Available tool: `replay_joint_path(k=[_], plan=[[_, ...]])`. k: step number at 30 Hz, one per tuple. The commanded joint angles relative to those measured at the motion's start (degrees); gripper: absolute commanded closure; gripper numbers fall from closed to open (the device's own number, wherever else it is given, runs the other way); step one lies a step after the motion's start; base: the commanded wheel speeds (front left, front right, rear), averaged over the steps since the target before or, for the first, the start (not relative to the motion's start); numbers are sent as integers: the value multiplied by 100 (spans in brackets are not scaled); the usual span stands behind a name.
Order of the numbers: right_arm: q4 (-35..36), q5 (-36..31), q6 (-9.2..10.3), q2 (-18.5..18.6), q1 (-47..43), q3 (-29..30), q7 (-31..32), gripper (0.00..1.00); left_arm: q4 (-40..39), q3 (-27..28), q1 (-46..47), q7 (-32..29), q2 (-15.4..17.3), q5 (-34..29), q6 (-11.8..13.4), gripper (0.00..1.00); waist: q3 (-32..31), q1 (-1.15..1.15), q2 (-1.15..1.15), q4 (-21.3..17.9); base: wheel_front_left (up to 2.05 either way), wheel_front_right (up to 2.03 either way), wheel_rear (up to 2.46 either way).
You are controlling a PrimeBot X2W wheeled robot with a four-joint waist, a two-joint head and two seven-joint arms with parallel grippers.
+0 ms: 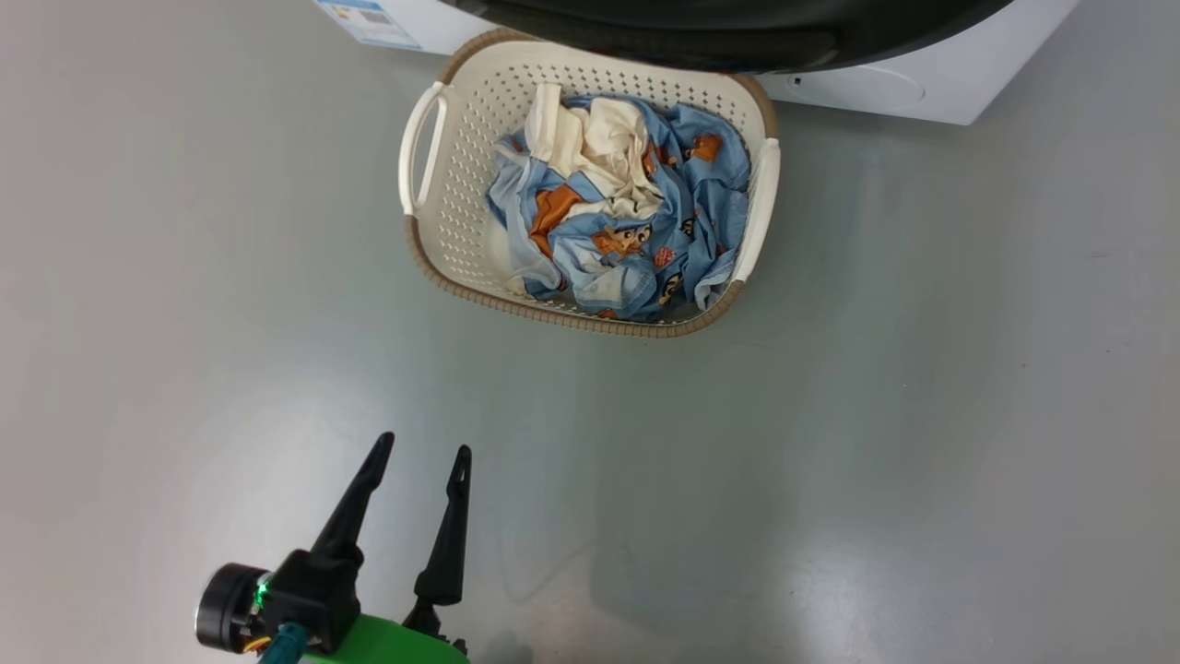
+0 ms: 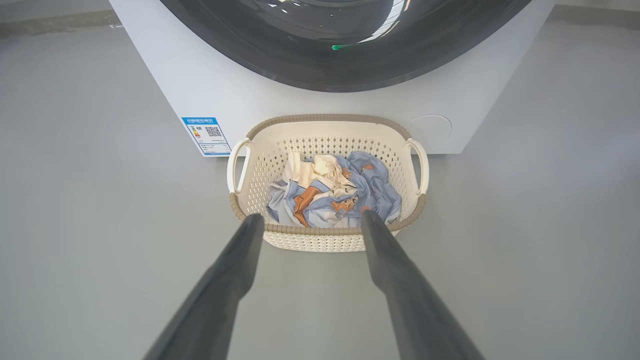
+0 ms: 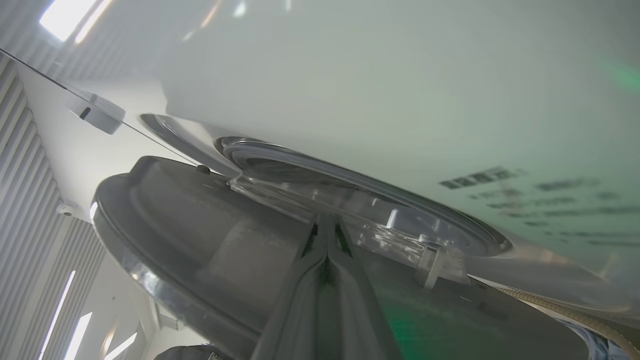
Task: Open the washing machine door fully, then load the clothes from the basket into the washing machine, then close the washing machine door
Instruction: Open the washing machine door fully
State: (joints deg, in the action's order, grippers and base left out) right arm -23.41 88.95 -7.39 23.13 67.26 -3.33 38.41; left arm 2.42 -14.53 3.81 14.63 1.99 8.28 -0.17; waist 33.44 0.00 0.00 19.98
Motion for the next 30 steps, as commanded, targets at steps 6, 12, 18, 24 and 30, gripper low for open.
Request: replay_joint_path(k=[6, 12, 18, 24, 30], plan=[[310, 122, -10, -225, -129, -131, 157, 100, -33, 271, -22, 37, 88, -81, 20, 0, -82, 0, 0, -174, 0, 0, 0], [390, 123, -10, -294, -274, -241, 271, 100, -19, 343, -31, 37, 88, -114, -28, 0, -101, 0, 0, -293, 0, 0, 0], [405, 106, -10, -391, -424, -395, 396, 100, -18, 441, -44, 37, 88, -162, -89, 0, -117, 0, 0, -370, 0, 0, 0], [429, 123, -10, -457, -499, -476, 484, 100, -32, 476, -59, 37, 88, -185, -100, 0, -130, 0, 0, -404, 0, 0, 0], [525, 129, -10, -529, -584, -587, 601, 100, -45, 503, -49, 37, 88, -187, -96, 0, -129, 0, 0, -452, 0, 0, 0]])
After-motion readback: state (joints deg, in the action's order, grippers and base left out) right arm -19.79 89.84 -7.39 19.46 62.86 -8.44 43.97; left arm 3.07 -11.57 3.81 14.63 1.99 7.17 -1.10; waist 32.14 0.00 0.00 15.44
